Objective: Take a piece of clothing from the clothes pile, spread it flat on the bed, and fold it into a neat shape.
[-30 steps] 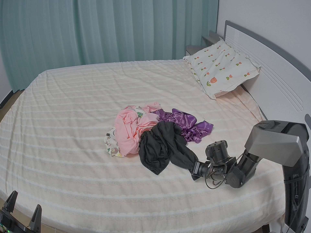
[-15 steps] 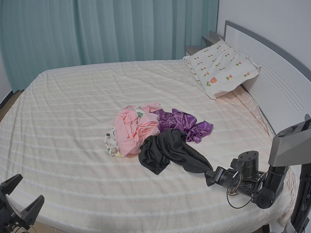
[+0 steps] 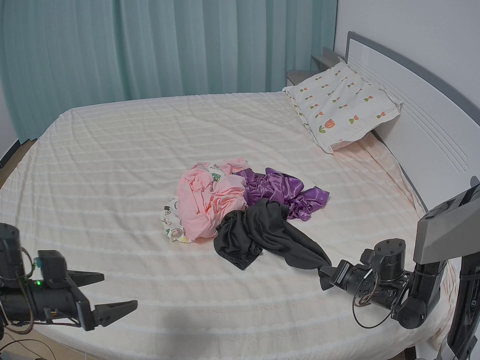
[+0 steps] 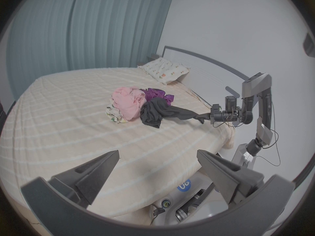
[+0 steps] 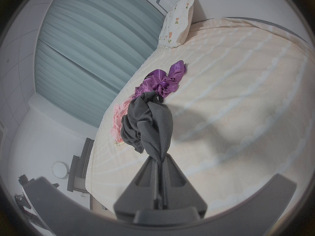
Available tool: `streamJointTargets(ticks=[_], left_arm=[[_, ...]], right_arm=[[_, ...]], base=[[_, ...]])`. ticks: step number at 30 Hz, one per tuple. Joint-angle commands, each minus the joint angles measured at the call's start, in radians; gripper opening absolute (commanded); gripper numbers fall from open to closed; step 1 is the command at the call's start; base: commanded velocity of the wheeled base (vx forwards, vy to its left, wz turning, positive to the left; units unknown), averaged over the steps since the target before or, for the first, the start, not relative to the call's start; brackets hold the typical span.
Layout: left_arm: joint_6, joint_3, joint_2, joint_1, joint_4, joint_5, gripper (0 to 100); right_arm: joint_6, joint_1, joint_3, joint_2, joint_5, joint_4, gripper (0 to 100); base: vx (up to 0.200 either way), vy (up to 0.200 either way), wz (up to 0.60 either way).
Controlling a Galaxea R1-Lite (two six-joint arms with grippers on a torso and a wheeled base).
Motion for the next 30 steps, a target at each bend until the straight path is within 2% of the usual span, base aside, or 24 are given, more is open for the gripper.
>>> streamJointTargets(ticks=[1,3,7,13,15,17,18,20,22,30], left_arm=[[-0.158,-0.063,0.564,-0.174,-0.341,0.120,100],[-0.244,-0.114,0.655,-0.218,-0.396,0.177,100],[-0.344,-0.255,0.802,-0.246,-0.384,0.246,100],[-0.446,-0.437,1.008,-0.289,-0.380,0.262,100],[-0.475,-0.503,1.071,-0.297,-0.376,0.290,100],[-0.477,-0.516,1.086,-0.298,-0.375,0.296,100],[-0.480,-0.583,1.157,-0.310,-0.375,0.333,100],[-0.480,-0.588,1.160,-0.310,-0.375,0.336,100],[-0.480,-0.668,1.236,-0.324,-0.364,0.358,100],[-0.482,-0.853,1.318,-0.341,-0.301,0.400,100]], right_arm=[[0.010,0.002,0.036,0.016,-0.002,-0.024,0],[0.010,0.004,0.036,0.016,-0.003,-0.024,0],[0.012,0.004,0.038,0.017,-0.005,-0.024,0],[0.010,0.004,0.044,0.031,-0.005,-0.026,0],[0.012,0.004,0.044,0.039,-0.005,-0.027,0],[0.012,0.004,0.044,0.039,-0.005,-0.027,0],[0.012,0.002,0.041,0.039,-0.007,-0.027,0],[0.012,0.004,0.041,0.040,-0.007,-0.027,0],[0.026,0.004,0.034,0.039,-0.007,-0.027,0],[0.027,0.004,0.034,0.037,-0.007,-0.027,0]], base=[[0.000,0.000,0.00],[0.000,0.000,0.00],[0.000,0.000,0.00],[0.000,0.000,0.00],[0.000,0.000,0.00],[0.000,0.000,0.00],[0.000,0.000,0.00],[0.000,0.000,0.00],[0.000,0.000,0.00],[0.000,0.000,0.00]])
